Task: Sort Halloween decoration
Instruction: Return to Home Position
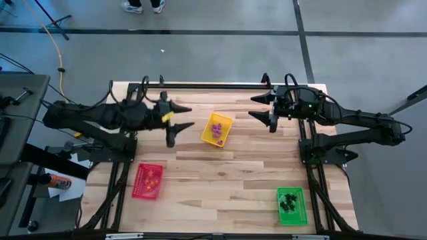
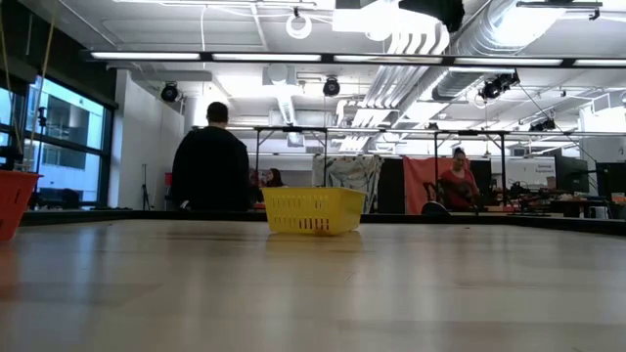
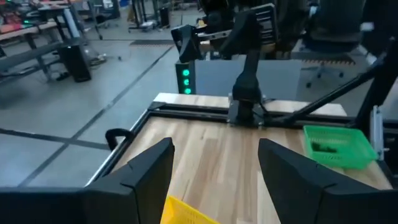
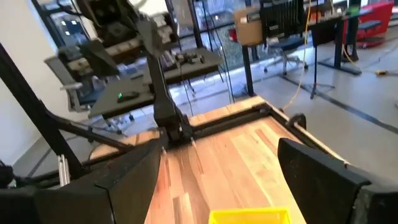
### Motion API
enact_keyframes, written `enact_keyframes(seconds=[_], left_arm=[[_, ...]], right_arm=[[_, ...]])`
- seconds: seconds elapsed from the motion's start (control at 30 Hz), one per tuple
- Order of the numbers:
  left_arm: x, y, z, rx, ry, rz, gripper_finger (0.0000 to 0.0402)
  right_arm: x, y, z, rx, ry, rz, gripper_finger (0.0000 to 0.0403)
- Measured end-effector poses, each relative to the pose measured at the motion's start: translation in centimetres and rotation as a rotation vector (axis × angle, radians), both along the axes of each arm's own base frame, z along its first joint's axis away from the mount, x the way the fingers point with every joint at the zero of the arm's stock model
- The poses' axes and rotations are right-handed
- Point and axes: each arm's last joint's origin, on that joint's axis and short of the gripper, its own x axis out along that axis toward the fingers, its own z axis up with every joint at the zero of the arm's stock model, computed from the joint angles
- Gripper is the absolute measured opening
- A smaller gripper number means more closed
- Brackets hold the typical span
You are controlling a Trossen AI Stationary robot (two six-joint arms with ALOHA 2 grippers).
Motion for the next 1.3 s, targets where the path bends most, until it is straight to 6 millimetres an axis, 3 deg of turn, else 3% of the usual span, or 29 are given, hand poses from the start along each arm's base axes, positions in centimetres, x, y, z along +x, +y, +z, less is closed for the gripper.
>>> enact_keyframes(seconds=[0.23, 0.37, 0.67, 0.83, 1.1, 1.3], left_arm=[[0.4, 1.5, -0.1, -0.044, -0.014, -0.1, 0.0225], [0.6, 1.9, -1.3, -0.053, -0.039, -0.12, 0.0225], [-1.6, 3.3, -3.5, -0.05, -0.205, -0.073, 0.0216], [-3.5, 3.7, -6.2, -0.091, -0.26, -0.044, 0.016], [-5.8, 3.7, -12.0, -0.17, -0.351, -0.029, 0.0015], [-6.8, 3.7, -15.1, -0.213, -0.419, 0.012, 0.0006]], right_arm=[[0.0, 0.0, 0.5, -0.009, -0.046, 0.0, 0.0319], [0.0, 0.0, 0.4, 0.003, -0.047, -0.001, 0.0319], [0.0, 0.0, 0.4, 0.029, -0.048, -0.002, 0.0319], [0.0, 0.0, 0.4, 0.029, -0.05, -0.002, 0.0319], [0.0, 0.0, 0.4, 0.029, -0.047, -0.002, 0.0319], [0.0, 0.0, 0.4, 0.03, -0.043, -0.002, 0.0319]])
